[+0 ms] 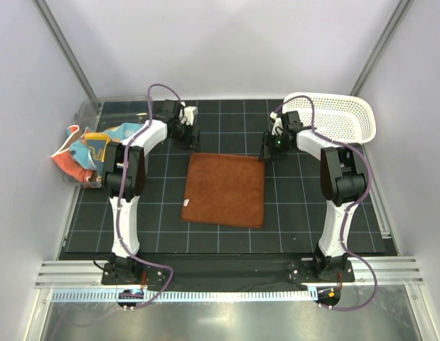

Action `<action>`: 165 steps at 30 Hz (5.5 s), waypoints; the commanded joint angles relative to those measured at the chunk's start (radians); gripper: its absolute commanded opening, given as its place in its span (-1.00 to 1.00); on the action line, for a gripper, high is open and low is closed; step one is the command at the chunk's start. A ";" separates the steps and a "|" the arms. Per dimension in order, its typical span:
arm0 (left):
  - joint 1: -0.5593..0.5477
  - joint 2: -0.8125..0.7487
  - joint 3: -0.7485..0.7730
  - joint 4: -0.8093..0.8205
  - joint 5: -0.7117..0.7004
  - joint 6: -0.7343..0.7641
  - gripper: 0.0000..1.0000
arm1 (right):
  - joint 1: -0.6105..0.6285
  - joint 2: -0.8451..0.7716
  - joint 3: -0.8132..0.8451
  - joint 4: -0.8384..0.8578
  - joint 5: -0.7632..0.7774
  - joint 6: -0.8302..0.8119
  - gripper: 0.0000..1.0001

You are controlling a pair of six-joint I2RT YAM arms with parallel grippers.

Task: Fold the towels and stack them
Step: Fold the towel

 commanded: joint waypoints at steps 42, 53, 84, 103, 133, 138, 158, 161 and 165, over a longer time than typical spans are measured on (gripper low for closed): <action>0.050 0.155 0.188 -0.182 0.163 0.188 -0.43 | -0.020 0.070 0.112 -0.009 -0.132 -0.213 -0.25; 0.050 0.172 0.233 -0.201 0.175 0.168 -1.00 | -0.020 0.056 0.101 -0.003 -0.125 -0.222 -0.98; 0.053 0.109 0.197 -0.204 0.118 0.016 -0.21 | -0.021 -0.050 0.039 0.072 -0.116 -0.180 -0.98; 0.053 0.095 0.189 -0.136 0.218 -0.078 -1.00 | -0.021 -0.048 0.043 0.072 -0.108 -0.162 -0.98; 0.052 -0.438 -0.406 0.118 0.140 -0.208 -1.00 | 0.120 -0.548 -0.334 0.037 0.166 0.037 -0.98; 0.050 -0.526 -0.492 0.114 0.135 -0.217 -1.00 | 0.120 -0.634 -0.414 -0.001 0.234 0.108 -0.98; 0.000 -0.731 -0.721 0.019 0.052 -0.243 -1.00 | 0.224 -0.909 -0.705 0.028 0.182 0.341 -0.98; -0.006 -0.731 -0.724 0.002 0.037 -0.240 -1.00 | 0.245 -0.919 -0.738 0.052 0.176 0.378 -0.98; -0.011 -0.733 -0.724 -0.018 0.017 -0.234 -1.00 | 0.253 -0.939 -0.759 0.042 0.199 0.387 -0.98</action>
